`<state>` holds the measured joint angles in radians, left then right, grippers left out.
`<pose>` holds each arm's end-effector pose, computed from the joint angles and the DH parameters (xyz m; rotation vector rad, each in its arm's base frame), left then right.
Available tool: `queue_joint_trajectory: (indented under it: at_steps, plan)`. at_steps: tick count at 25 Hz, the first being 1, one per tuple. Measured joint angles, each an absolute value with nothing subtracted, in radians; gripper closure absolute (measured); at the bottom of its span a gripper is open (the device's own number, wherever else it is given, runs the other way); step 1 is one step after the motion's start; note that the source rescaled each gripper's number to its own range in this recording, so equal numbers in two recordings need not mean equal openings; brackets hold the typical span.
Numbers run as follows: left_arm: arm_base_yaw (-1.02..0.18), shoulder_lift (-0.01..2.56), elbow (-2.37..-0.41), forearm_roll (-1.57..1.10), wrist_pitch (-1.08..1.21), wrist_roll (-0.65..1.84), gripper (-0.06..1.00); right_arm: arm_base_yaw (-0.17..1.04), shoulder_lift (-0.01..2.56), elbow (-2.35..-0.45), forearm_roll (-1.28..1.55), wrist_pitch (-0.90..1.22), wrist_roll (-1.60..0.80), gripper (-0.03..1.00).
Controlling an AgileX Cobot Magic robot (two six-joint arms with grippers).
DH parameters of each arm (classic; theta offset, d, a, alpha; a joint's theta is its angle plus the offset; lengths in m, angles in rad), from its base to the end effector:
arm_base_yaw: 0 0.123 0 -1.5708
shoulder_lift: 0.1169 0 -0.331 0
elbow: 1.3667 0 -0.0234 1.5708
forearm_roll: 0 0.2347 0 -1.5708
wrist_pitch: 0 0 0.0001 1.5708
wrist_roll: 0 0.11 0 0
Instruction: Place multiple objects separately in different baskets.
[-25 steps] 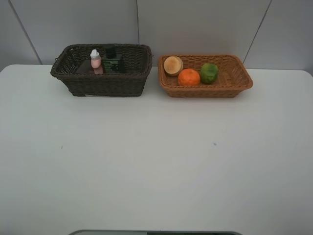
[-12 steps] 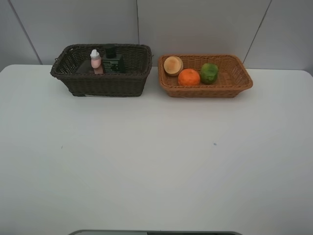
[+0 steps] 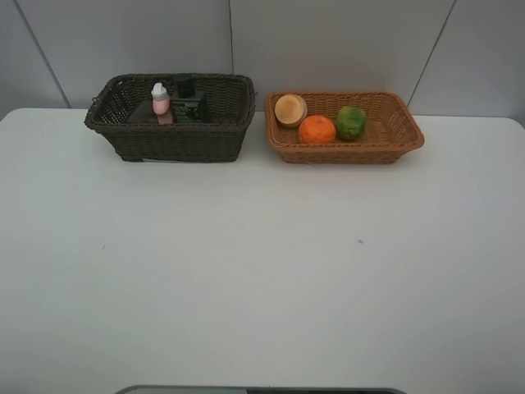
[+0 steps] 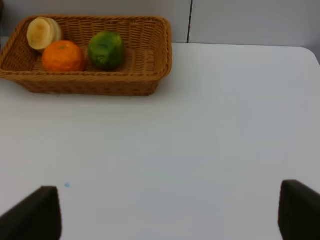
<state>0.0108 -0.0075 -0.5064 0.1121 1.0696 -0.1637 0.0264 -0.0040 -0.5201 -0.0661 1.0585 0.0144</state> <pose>-0.0510 0.0102 0.2619 -0.1839 2.0261 0.0379 -0.0509 -0.0077 0.2667 -0.0082 2.0167 -0.0528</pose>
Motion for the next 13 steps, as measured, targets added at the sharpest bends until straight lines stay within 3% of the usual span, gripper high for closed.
queue_joint_trajectory:
  at_steps: [13]
  plan:
    - [0.011, -0.008, -0.506, 0.105, 1.07, -0.164, -0.05, 0.026, -0.004, -0.52, -0.066, 1.058, 0.014, 0.12]
